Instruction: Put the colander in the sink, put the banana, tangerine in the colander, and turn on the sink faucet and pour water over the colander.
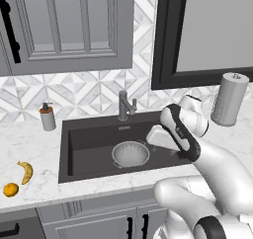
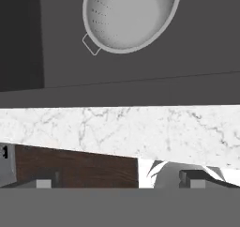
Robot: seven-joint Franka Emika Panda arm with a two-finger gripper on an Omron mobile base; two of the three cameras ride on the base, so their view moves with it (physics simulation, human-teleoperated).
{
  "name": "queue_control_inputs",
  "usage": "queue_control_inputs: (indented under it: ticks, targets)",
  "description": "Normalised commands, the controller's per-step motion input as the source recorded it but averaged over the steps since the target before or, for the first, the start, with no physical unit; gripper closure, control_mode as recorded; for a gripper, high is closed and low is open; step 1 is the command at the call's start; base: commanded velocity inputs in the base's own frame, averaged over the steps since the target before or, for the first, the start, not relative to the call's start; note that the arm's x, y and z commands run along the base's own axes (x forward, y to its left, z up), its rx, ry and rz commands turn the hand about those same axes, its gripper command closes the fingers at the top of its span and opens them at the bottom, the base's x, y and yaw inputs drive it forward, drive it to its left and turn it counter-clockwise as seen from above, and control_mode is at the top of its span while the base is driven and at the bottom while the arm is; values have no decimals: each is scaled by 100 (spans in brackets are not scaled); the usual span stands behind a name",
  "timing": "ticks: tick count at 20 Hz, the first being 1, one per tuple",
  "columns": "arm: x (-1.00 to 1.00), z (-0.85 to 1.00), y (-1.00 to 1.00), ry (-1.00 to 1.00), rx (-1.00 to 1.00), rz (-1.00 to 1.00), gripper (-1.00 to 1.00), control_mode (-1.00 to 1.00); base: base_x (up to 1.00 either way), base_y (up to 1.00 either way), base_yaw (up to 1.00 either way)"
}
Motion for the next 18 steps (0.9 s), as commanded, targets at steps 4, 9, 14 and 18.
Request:
queue_control_inputs:
  ticks: [4,9,14,18]
  targets:
    - [-44,34,99,-1,-21,2,-100,-100,0,0,0]
    - [-9,28,100,-3,-18,1,-100,-100,0,0,0]
    - [15,23,100,-1,-13,0,-100,-100,0,0,0]
    - [22,22,100,0,-14,0,-100,-100,0,0,0]
